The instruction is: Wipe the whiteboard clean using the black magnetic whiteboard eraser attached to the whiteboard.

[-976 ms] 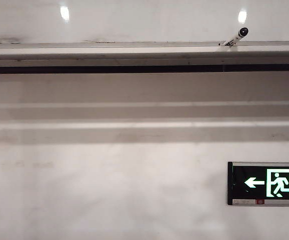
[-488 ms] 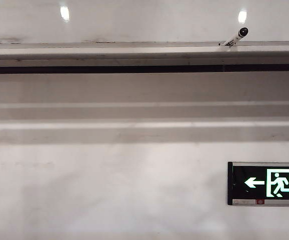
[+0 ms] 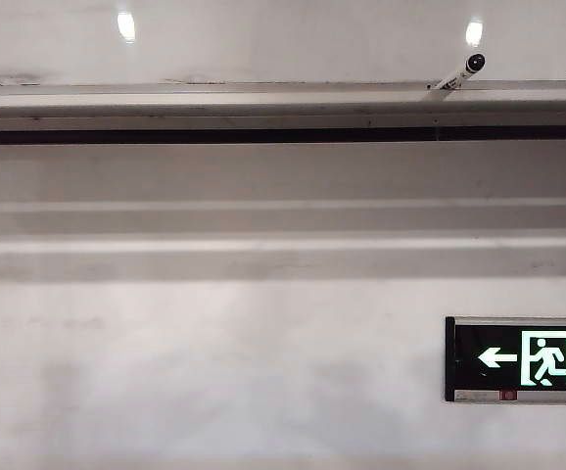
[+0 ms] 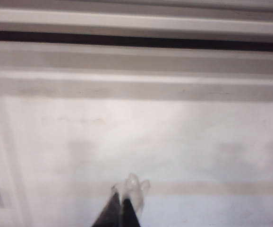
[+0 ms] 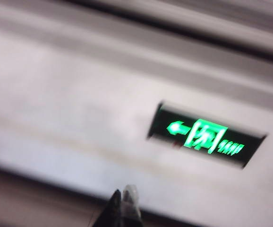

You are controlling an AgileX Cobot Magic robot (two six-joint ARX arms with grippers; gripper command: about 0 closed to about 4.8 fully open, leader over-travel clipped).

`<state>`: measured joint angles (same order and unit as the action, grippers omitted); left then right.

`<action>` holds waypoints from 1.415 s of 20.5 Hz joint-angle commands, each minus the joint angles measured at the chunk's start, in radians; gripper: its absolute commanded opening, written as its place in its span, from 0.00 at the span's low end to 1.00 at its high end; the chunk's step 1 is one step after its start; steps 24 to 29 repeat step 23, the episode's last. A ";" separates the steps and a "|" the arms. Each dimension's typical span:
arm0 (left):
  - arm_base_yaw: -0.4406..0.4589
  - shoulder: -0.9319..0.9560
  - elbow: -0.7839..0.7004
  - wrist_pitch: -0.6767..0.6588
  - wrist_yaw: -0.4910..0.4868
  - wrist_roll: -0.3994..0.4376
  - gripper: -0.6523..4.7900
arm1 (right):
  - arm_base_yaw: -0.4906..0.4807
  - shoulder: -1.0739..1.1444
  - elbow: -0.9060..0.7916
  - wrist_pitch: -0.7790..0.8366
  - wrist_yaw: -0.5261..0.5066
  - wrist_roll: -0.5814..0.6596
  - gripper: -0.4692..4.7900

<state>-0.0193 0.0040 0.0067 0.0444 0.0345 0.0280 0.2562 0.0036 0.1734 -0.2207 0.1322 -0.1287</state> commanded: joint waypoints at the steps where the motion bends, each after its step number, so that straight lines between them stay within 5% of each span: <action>1: 0.001 -0.001 0.000 0.009 0.004 -0.002 0.13 | -0.052 -0.002 -0.086 0.204 0.002 0.062 0.09; 12: 0.001 -0.001 0.000 0.008 0.005 -0.002 0.13 | -0.221 -0.002 -0.165 0.292 0.005 0.100 0.09; 29: 0.001 -0.001 0.000 0.009 0.005 -0.002 0.13 | -0.222 -0.002 -0.165 0.293 0.005 0.100 0.09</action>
